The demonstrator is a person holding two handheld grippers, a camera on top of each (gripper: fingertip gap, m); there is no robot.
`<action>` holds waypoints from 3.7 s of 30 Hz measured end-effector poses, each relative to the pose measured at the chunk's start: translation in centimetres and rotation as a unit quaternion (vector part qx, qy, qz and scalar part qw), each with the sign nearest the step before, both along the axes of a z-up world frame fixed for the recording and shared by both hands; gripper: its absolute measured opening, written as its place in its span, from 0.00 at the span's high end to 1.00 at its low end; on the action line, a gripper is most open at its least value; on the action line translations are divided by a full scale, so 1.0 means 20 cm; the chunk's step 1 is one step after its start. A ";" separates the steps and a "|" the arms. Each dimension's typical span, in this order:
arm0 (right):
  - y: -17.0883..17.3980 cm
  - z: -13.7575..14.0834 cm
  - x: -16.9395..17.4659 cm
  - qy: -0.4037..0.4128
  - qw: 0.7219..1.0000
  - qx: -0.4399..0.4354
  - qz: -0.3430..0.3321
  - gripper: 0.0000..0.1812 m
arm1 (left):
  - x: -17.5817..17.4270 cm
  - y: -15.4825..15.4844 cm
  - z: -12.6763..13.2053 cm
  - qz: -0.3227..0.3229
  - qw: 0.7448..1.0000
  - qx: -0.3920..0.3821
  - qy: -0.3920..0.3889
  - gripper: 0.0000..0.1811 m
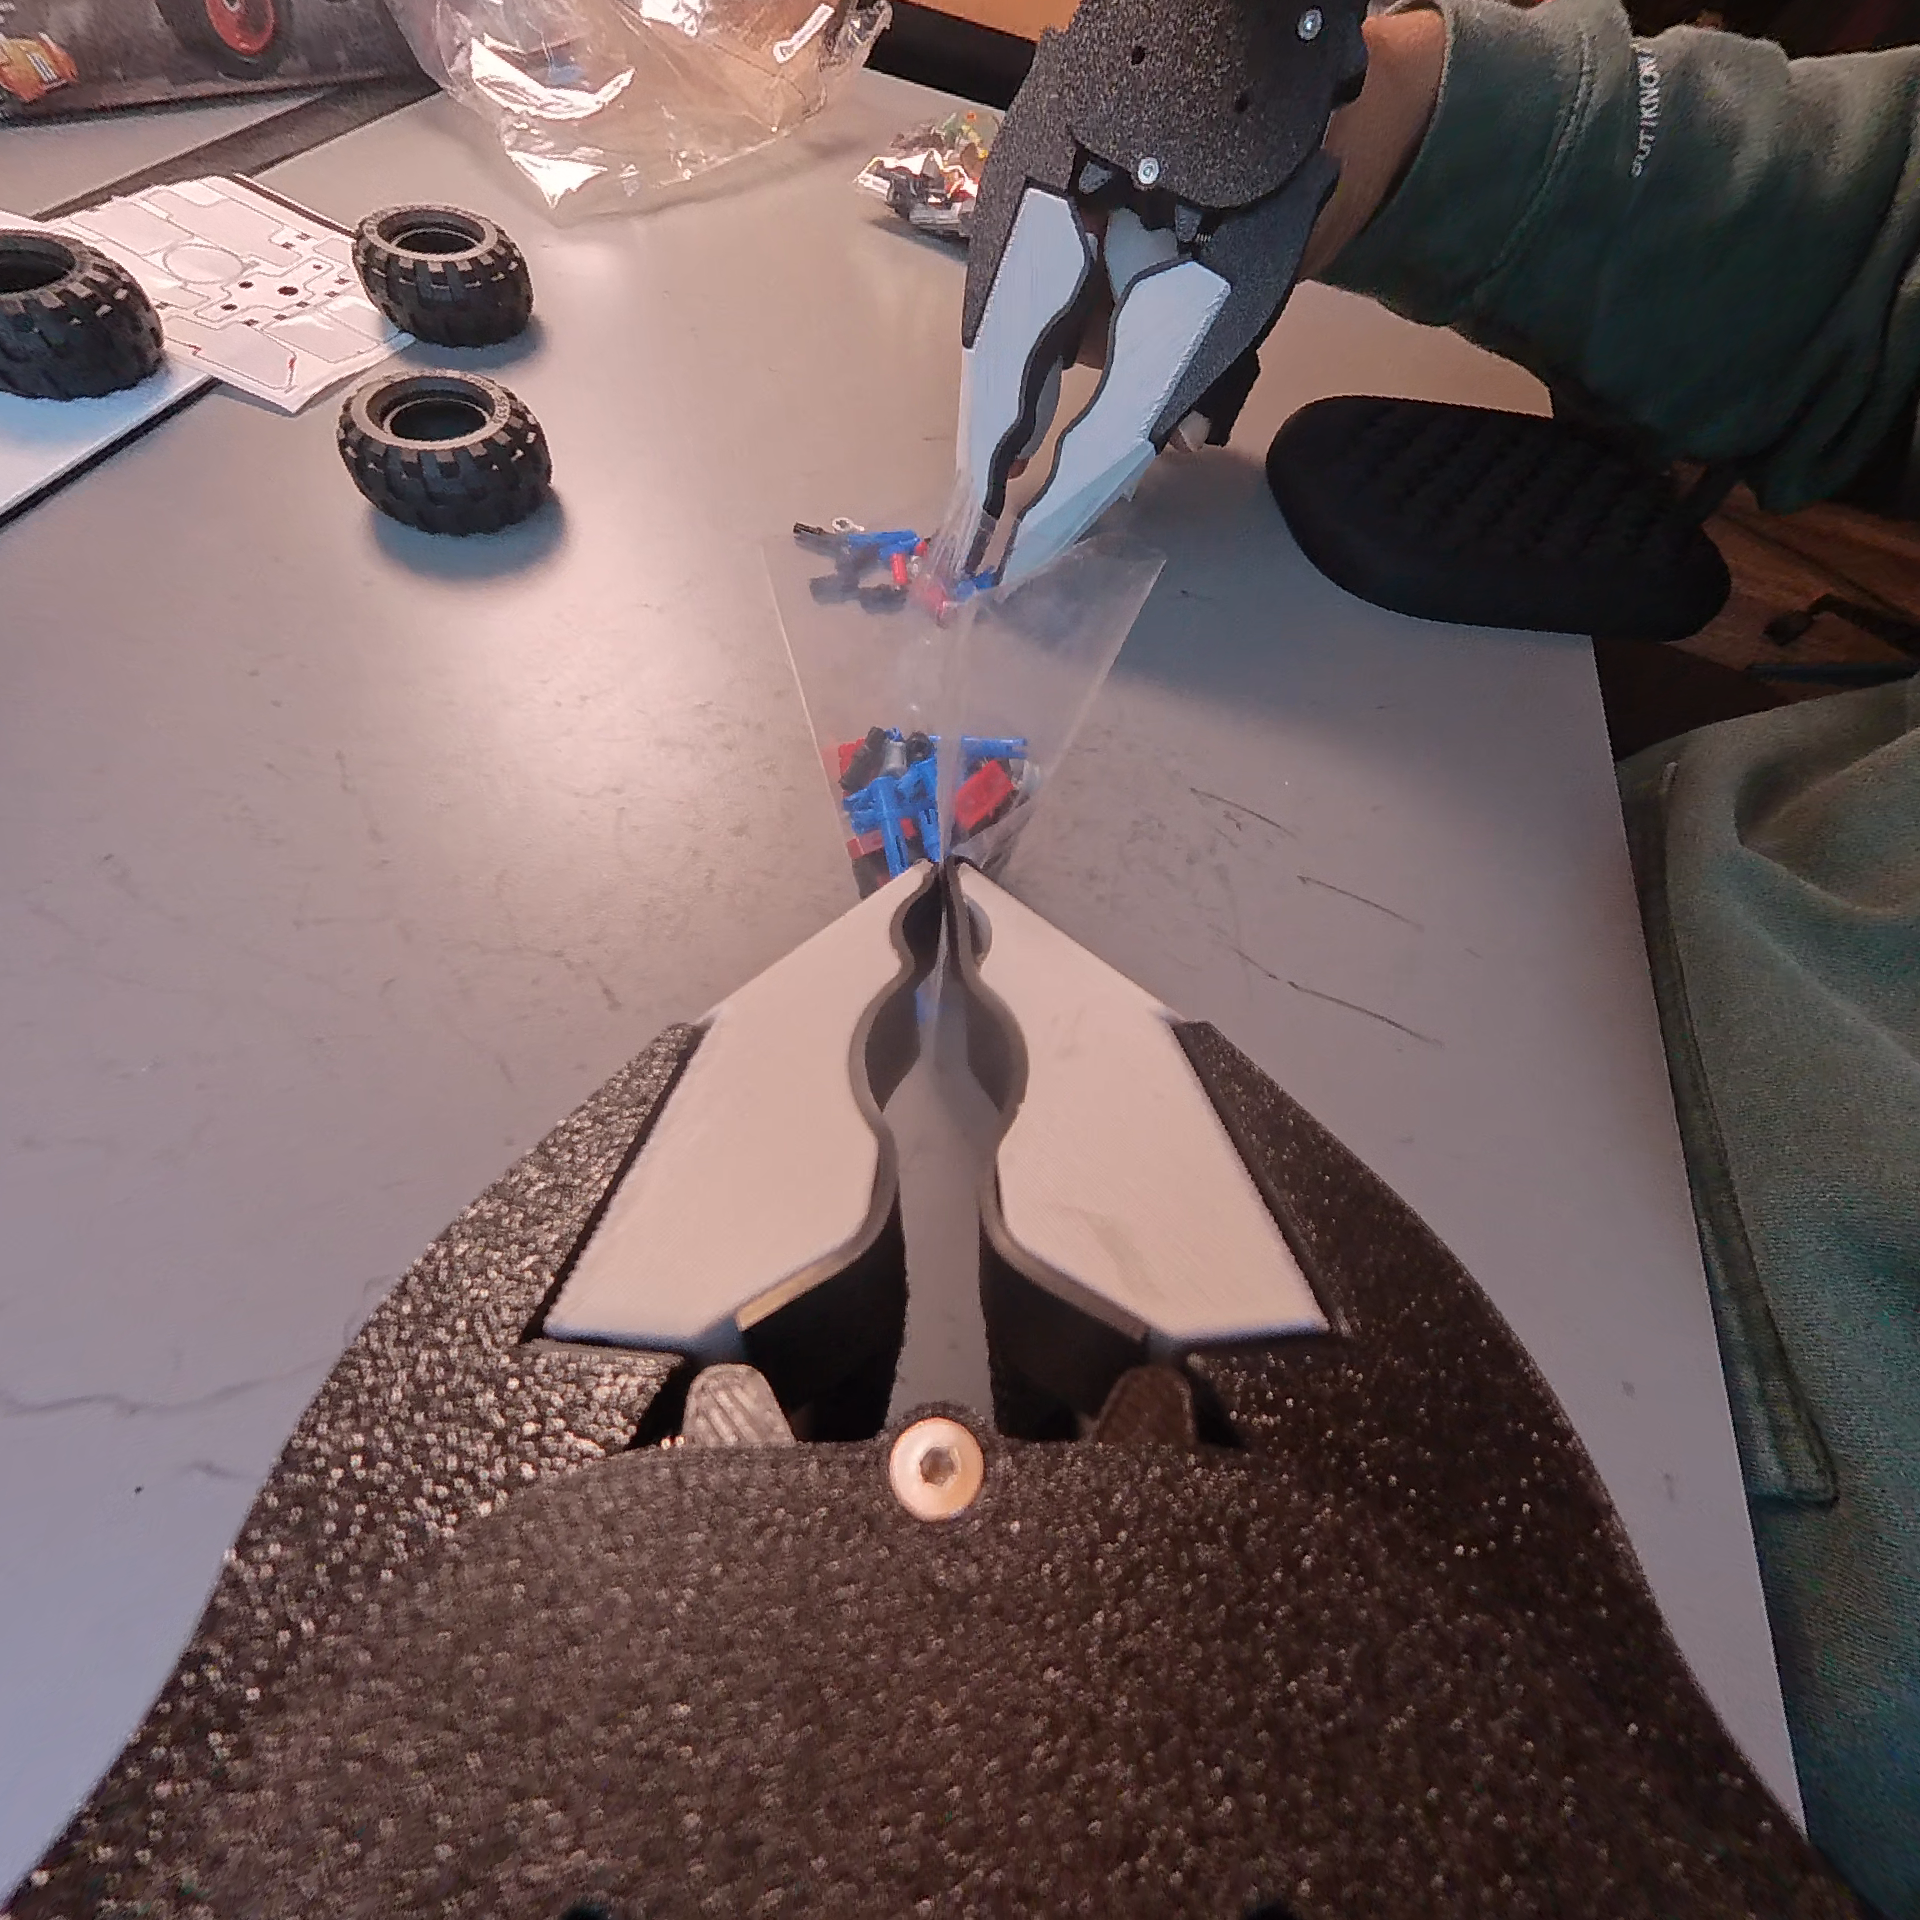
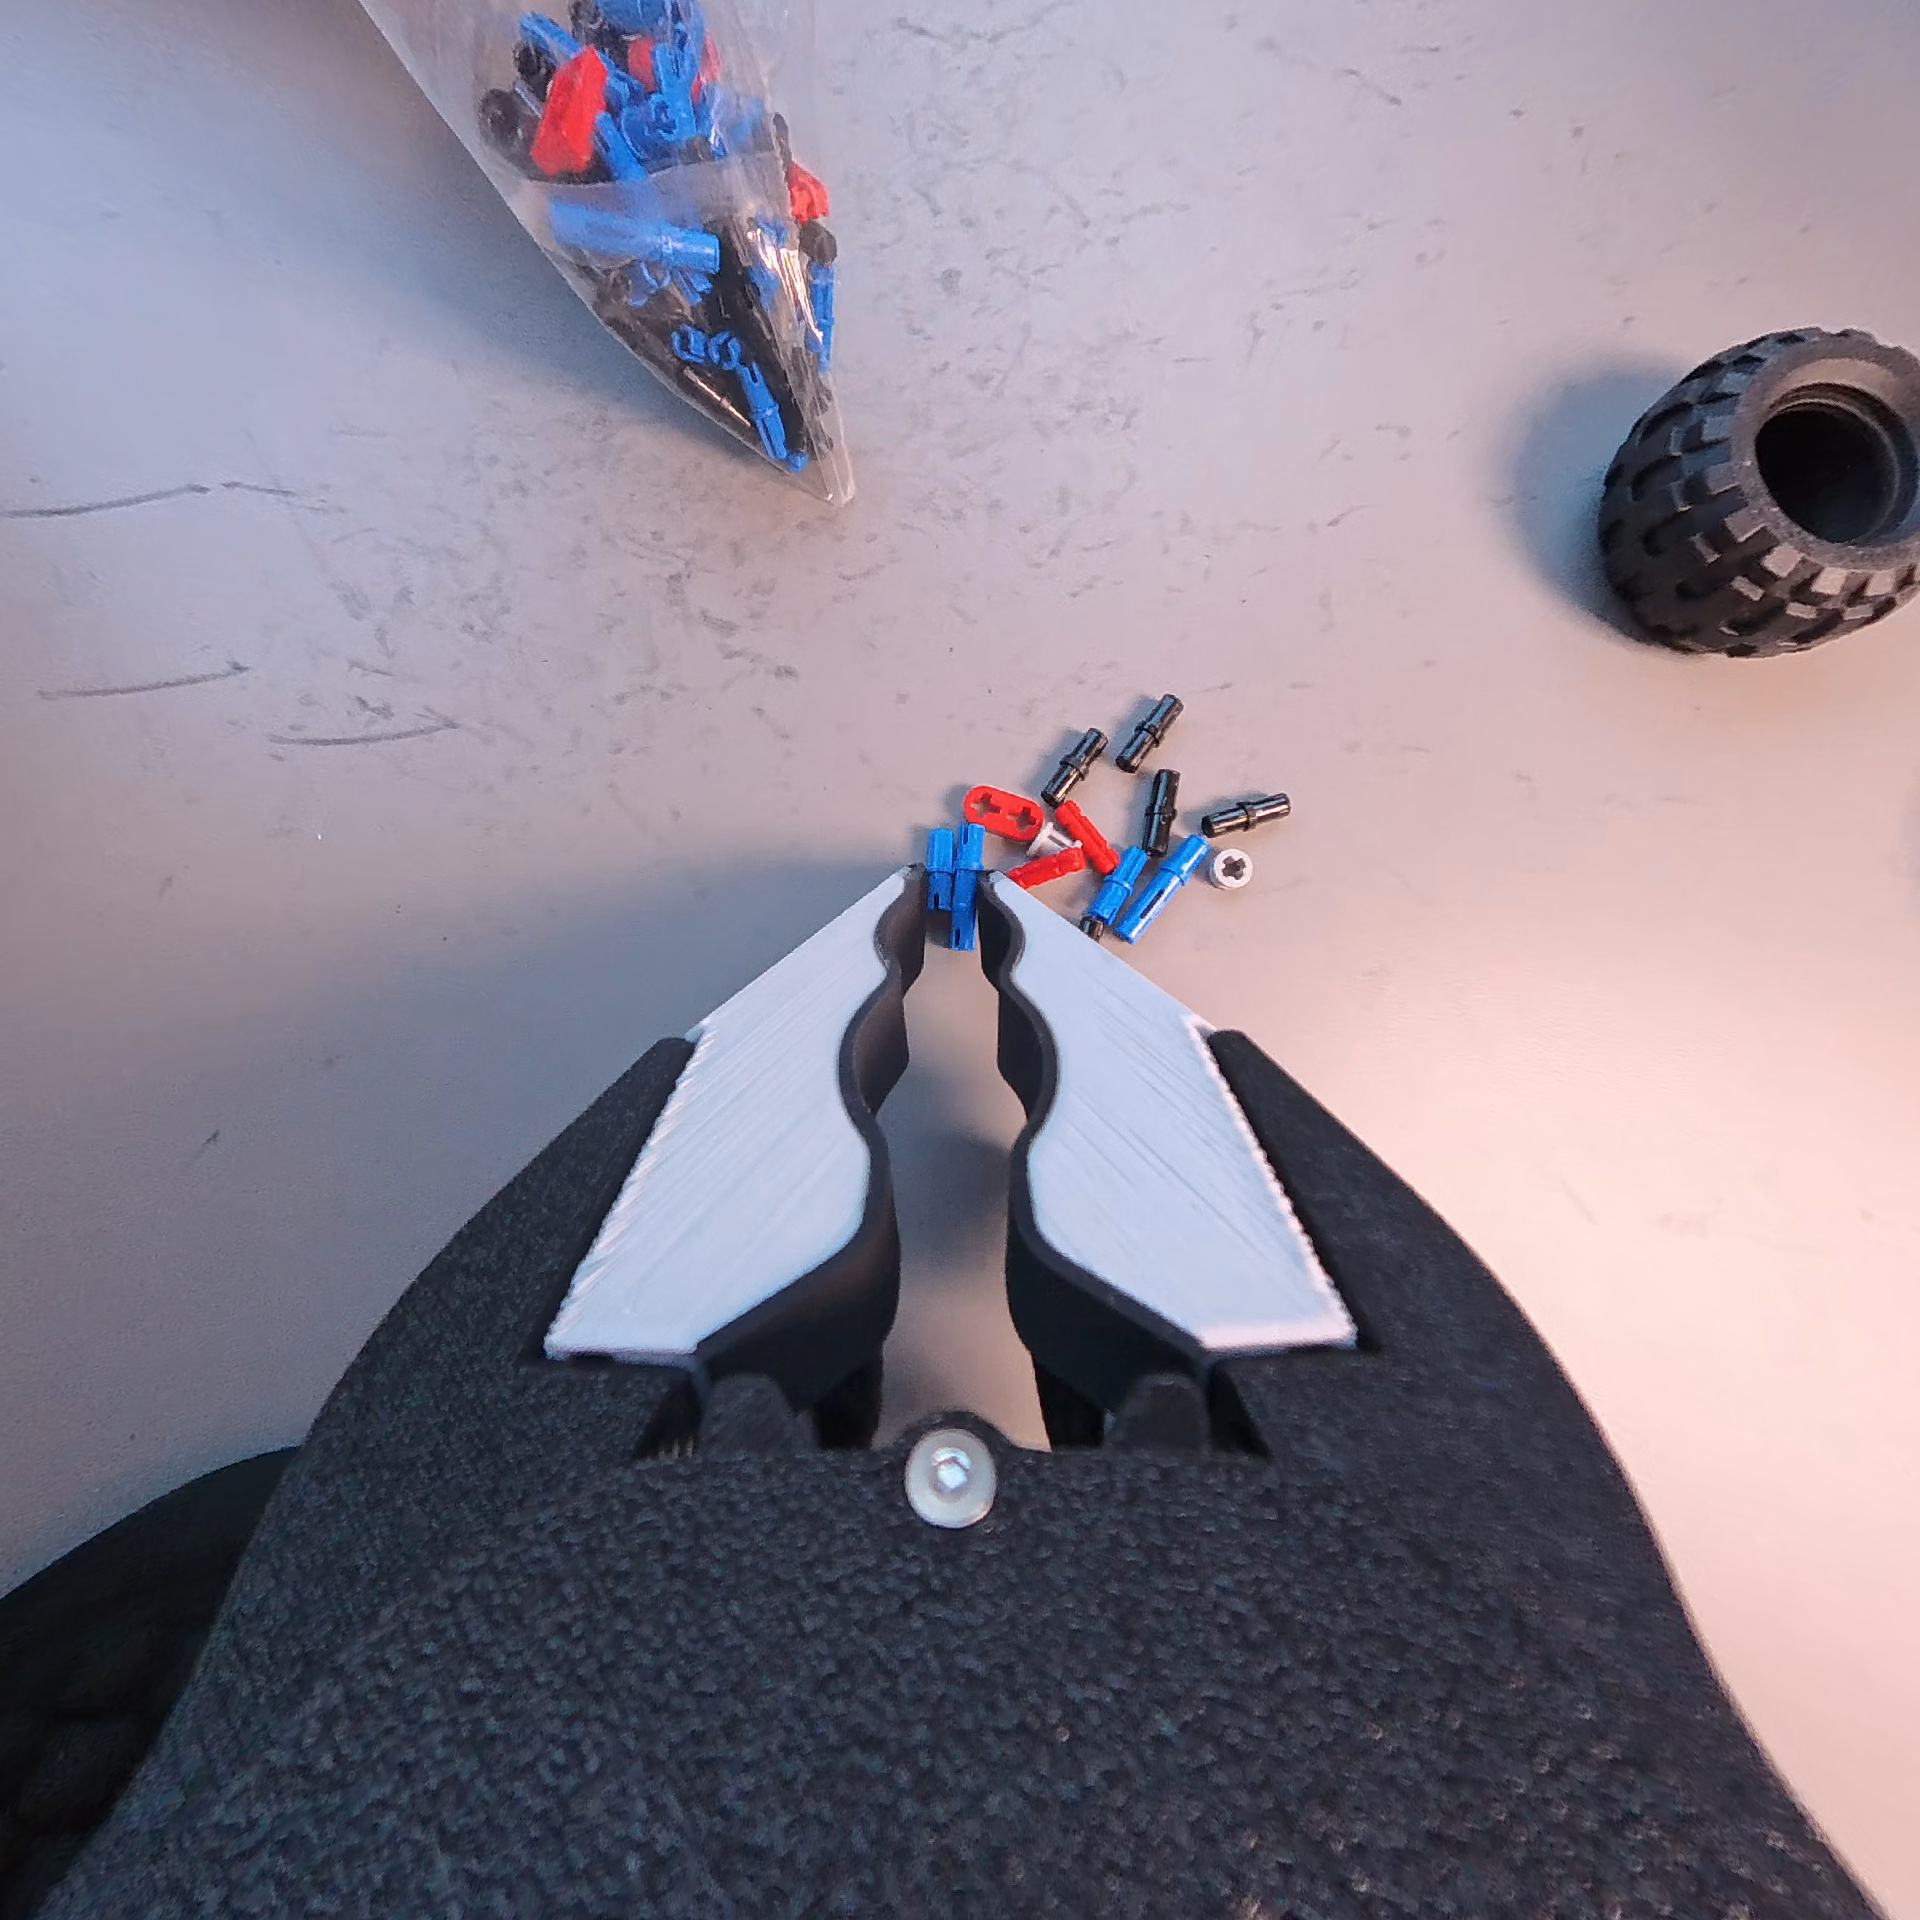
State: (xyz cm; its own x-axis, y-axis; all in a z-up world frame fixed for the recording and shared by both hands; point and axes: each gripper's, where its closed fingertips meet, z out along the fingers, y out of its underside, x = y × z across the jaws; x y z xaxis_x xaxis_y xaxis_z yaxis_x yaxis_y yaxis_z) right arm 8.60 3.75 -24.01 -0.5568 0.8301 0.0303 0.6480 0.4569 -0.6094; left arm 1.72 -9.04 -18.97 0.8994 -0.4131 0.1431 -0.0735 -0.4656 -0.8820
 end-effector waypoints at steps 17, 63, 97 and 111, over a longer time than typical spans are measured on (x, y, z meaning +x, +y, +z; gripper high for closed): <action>-0.26 0.44 -0.13 0.106 0.990 -0.046 0.083 0.98 | 0.00 -0.01 0.00 -0.005 1.000 0.000 0.005 1.00; -0.48 0.60 -0.23 0.163 0.978 -0.091 0.097 0.99 | 0.02 -0.03 0.00 -0.015 1.000 0.001 0.014 1.00; 0.01 0.00 -0.03 -0.038 0.992 0.020 0.117 0.94 | 0.03 -0.04 0.00 -0.024 1.000 0.002 0.011 1.00; -0.54 0.55 -0.25 0.136 0.969 -0.071 0.196 0.96 | 0.03 -0.04 -0.01 -0.026 1.000 0.002 0.014 1.00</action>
State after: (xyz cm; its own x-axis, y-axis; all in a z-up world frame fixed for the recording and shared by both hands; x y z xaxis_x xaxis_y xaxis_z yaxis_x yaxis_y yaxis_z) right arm 3.54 -7.06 -13.07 -0.8170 0.5639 0.1207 0.2492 0.5339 -0.8080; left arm 2.41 -9.87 -19.07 0.8807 -0.4593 0.1161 -0.1219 -0.4566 -0.8813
